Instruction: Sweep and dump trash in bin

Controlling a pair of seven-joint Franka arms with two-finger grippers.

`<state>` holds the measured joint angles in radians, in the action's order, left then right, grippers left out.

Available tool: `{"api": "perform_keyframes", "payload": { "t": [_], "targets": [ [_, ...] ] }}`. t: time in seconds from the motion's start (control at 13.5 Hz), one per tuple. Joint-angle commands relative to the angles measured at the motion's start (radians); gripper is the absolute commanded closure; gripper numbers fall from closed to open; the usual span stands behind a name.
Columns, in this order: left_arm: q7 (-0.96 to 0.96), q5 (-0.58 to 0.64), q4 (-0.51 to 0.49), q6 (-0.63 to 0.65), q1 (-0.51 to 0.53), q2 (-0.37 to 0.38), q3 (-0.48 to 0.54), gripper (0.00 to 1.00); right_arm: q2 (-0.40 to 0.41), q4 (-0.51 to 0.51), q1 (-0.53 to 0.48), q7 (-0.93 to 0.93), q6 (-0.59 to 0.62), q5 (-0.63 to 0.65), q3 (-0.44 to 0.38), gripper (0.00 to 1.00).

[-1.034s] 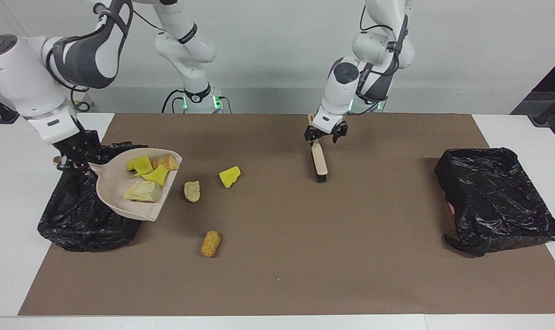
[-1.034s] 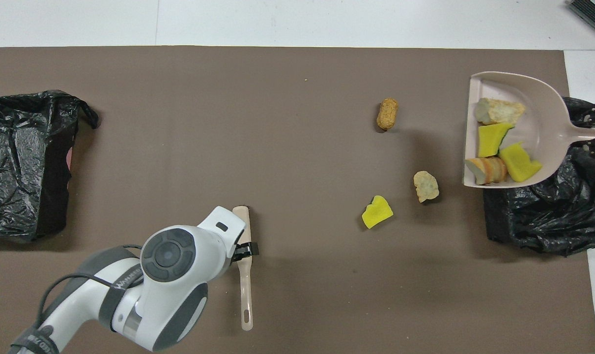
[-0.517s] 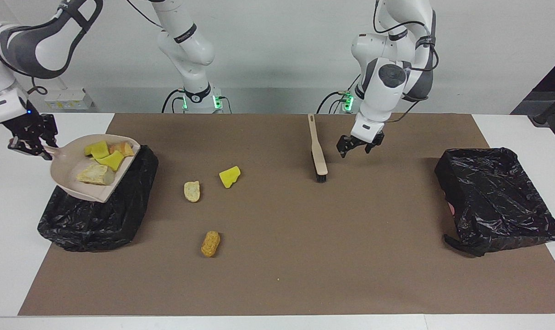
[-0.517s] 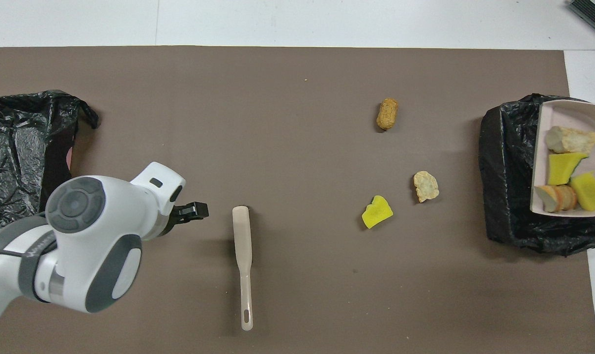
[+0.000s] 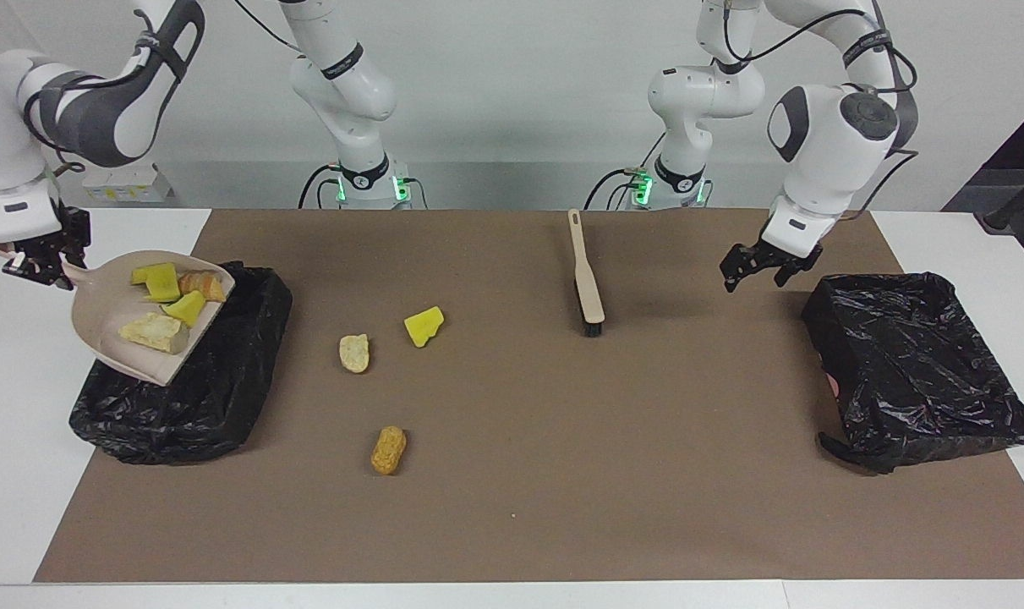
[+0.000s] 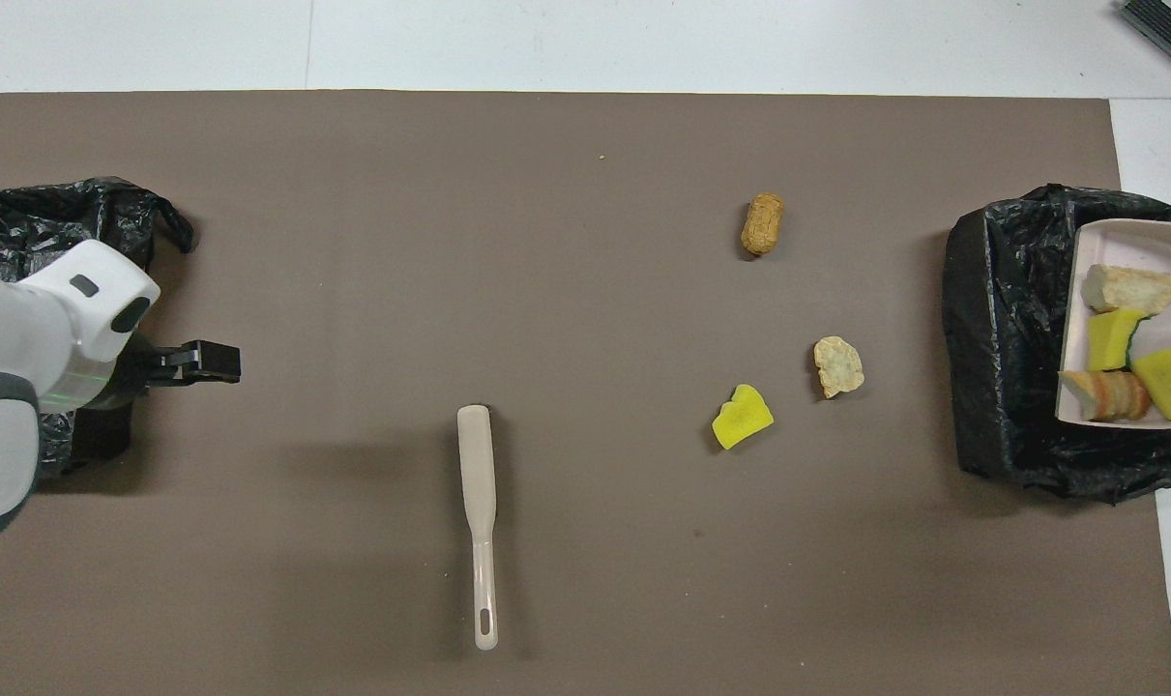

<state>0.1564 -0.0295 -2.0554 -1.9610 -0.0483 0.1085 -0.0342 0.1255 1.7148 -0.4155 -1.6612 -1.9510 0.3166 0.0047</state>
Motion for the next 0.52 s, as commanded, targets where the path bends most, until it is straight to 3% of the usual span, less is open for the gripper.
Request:
{"api": "perform_keyframes", "payload": {
  "t": [0.0, 0.44],
  "targets": [
    [-0.03, 0.022, 0.145, 0.132, 0.031, -0.018, -0.013, 0.0, -0.018, 0.034, 0.027, 0.142, -0.023, 0.134, 0.003, 1.0],
    [-0.1, 0.022, 0.325, 0.304, 0.038, -0.009, -0.01, 0.0, -0.073, 0.133, 0.165, 0.426, 0.018, 0.448, 0.003, 1.0]
  ]
}}
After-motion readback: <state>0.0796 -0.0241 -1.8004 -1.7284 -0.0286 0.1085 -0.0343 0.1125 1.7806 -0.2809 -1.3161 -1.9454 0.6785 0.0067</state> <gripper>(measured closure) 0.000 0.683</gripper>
